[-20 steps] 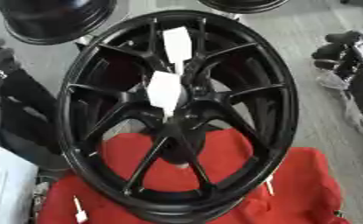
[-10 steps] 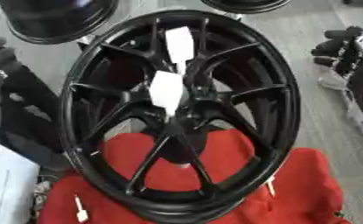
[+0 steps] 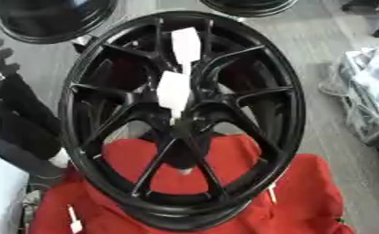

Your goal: Pull the pin out of the wheel hub.

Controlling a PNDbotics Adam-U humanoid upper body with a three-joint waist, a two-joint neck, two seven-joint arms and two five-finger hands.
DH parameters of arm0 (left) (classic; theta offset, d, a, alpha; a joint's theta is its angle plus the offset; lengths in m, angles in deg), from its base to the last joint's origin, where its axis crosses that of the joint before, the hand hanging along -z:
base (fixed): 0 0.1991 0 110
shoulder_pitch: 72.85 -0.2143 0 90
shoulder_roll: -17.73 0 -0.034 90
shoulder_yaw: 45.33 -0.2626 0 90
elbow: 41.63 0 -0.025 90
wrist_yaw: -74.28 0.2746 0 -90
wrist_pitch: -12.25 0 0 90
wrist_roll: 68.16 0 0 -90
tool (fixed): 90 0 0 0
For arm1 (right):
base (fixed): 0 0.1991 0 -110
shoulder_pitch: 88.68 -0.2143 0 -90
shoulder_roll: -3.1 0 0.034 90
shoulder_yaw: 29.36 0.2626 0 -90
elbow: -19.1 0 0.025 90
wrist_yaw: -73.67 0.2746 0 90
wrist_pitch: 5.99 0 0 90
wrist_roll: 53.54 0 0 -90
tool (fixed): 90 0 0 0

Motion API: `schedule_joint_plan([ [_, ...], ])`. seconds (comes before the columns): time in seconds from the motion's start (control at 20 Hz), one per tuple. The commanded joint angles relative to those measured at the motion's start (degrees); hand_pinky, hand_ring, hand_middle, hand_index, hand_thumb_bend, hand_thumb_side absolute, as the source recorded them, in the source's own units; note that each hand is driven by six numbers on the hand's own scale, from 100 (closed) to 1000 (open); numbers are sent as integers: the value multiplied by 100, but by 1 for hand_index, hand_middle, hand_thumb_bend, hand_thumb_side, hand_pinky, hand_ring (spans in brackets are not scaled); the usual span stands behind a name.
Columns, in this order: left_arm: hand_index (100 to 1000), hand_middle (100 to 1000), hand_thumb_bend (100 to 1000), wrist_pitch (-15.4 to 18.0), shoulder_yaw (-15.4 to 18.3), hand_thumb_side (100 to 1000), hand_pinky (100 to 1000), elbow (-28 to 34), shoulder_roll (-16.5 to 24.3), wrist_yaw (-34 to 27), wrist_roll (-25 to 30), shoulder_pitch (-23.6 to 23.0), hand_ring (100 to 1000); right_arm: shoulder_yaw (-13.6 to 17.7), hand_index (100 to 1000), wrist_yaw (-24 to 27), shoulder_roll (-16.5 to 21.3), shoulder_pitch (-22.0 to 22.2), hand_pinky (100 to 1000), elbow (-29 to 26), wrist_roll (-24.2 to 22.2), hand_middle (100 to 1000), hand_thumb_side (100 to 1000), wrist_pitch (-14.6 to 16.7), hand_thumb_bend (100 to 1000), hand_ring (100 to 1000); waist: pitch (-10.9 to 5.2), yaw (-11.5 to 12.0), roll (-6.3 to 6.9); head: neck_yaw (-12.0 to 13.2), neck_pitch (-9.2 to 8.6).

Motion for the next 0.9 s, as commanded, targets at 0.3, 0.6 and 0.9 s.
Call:
schedule_joint_plan([
  [0.3,789,721,100,0,62,795,759,7,311,58,-26,-75,786,-650,785,-106,1228,-1134,833,127,-605,674,447,6,100,796,-207,-84,-122,30,89],
  [0.6,789,721,100,2,79,797,759,-14,375,71,-43,-126,786,-1209,807,-601,1372,-1910,847,373,-1168,717,437,-89,100,818,-222,-123,-176,21,91],
  [0.9,790,722,100,3,108,798,759,-36,439,73,-76,-176,786,-1859,837,-1199,1328,-2736,857,441,-1767,758,436,-25,100,839,-234,-168,-205,20,92],
])
